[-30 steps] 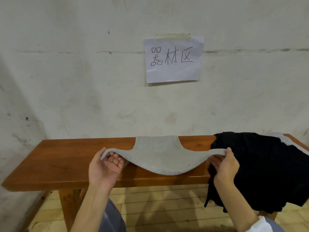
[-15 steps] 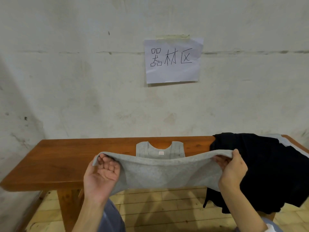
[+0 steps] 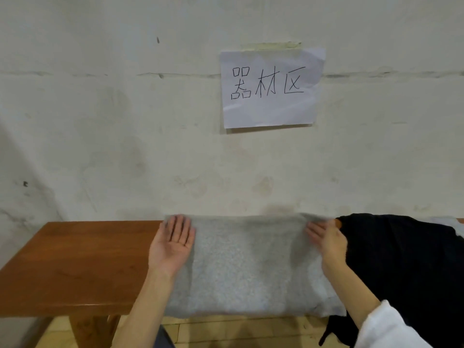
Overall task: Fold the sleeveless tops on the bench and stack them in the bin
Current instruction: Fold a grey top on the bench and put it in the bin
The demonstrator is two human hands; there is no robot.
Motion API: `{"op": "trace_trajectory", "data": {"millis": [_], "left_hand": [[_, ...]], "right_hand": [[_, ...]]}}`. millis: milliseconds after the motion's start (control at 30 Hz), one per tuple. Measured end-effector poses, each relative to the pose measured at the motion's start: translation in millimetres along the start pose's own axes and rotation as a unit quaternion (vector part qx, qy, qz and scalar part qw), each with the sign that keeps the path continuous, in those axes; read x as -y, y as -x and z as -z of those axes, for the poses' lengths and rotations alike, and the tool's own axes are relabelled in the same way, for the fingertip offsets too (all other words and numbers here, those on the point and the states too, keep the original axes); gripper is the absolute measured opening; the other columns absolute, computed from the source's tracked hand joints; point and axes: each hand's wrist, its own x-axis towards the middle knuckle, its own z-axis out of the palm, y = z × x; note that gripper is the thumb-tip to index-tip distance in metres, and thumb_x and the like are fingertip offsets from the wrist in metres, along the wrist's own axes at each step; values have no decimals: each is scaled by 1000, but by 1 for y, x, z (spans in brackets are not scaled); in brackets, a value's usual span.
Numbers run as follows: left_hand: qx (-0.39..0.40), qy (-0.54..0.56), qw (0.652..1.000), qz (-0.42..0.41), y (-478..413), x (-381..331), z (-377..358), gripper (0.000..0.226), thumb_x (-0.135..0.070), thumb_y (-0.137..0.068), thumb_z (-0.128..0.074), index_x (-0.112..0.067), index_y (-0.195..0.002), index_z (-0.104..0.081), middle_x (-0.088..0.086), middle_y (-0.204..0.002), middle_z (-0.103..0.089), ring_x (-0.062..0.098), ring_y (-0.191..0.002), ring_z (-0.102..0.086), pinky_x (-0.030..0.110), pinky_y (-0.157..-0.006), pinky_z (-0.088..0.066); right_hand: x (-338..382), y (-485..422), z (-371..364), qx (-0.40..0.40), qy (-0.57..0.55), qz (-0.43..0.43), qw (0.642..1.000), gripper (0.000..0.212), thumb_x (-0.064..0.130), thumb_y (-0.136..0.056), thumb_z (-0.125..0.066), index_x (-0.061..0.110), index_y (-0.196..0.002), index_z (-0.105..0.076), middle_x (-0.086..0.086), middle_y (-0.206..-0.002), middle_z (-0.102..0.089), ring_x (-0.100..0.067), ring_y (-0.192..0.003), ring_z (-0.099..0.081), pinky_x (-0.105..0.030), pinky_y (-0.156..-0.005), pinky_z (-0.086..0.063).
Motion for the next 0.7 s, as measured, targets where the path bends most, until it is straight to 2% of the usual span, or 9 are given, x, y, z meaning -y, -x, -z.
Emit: {"op": "trace_trajectory", "data": {"millis": [67,100,167,267,300,333,467,567,700], "left_hand": [[-76,-179,981,-23,-21,21,5,18,-19,-96,-50,-10,-107,-62,9,-132,-52,29,-128,-46,42,-109,-36],[-77,-333,938,-63,-27,35,11,18,-19,-99,-47,-14,-108,-61,9,-131,-53,29,-128,-46,40,-108,-36],[-16,-613,767,-188,-42,61,34,15,-16,-97,-51,-22,-104,-63,7,-123,-59,26,-123,-51,36,-105,-38],[135,-856,408,-286,-63,83,64,44,-41,-98,-35,-21,-131,-56,3,-146,-43,20,-140,-31,36,-117,-15],[155,-890,329,-274,-66,84,65,59,-50,-95,-21,-23,-141,-44,-1,-154,-28,17,-144,-19,34,-117,-4],[158,-910,289,-251,-66,84,63,71,-57,-89,-6,-25,-148,-31,-5,-157,-11,14,-146,-6,33,-116,6],[113,-942,247,-196,-57,91,54,85,-65,-80,25,-28,-152,-1,-5,-159,11,13,-142,19,37,-114,19],[46,-962,237,-124,-31,105,43,60,-51,-99,-8,-26,-152,3,1,-160,11,23,-146,13,44,-117,8],[26,-971,201,-123,-5,116,16,52,-44,-98,-32,-22,-145,-29,7,-150,-27,31,-135,-27,44,-110,-23]], "right_hand": [[-18,-8,-10,37,146,-34,988,35,28,-102,-40,0,-117,-55,-20,-120,-60,-29,-97,-60,-39,-87,-48],[-31,-5,-13,55,231,-16,971,34,25,-101,-42,1,-123,-53,-19,-126,-57,-30,-103,-57,-37,-87,-44],[-58,12,-18,113,362,73,923,43,27,-101,-42,6,-138,-42,-12,-138,-48,-27,-122,-48,-31,-96,-37],[-94,32,-25,168,564,146,795,65,51,-99,-27,15,-152,-14,-3,-159,-12,-22,-146,-10,-37,-118,-6],[-100,35,-26,165,626,158,745,71,58,-96,-18,18,-153,-5,-2,-160,-1,-22,-147,0,-38,-118,3],[-106,35,-26,157,664,176,710,77,65,-91,-6,19,-153,0,-3,-160,4,-23,-147,6,-39,-117,8],[-112,21,-24,173,688,240,663,103,75,-67,26,19,-152,7,-4,-159,11,-22,-146,12,-37,-111,24],[-99,-4,-20,252,693,263,622,95,70,-68,16,22,-150,13,3,-156,20,-17,-144,19,-33,-110,25],[-68,-14,-24,313,702,233,596,68,51,-93,-15,23,-152,5,4,-159,14,-19,-147,13,-38,-118,10]]}}
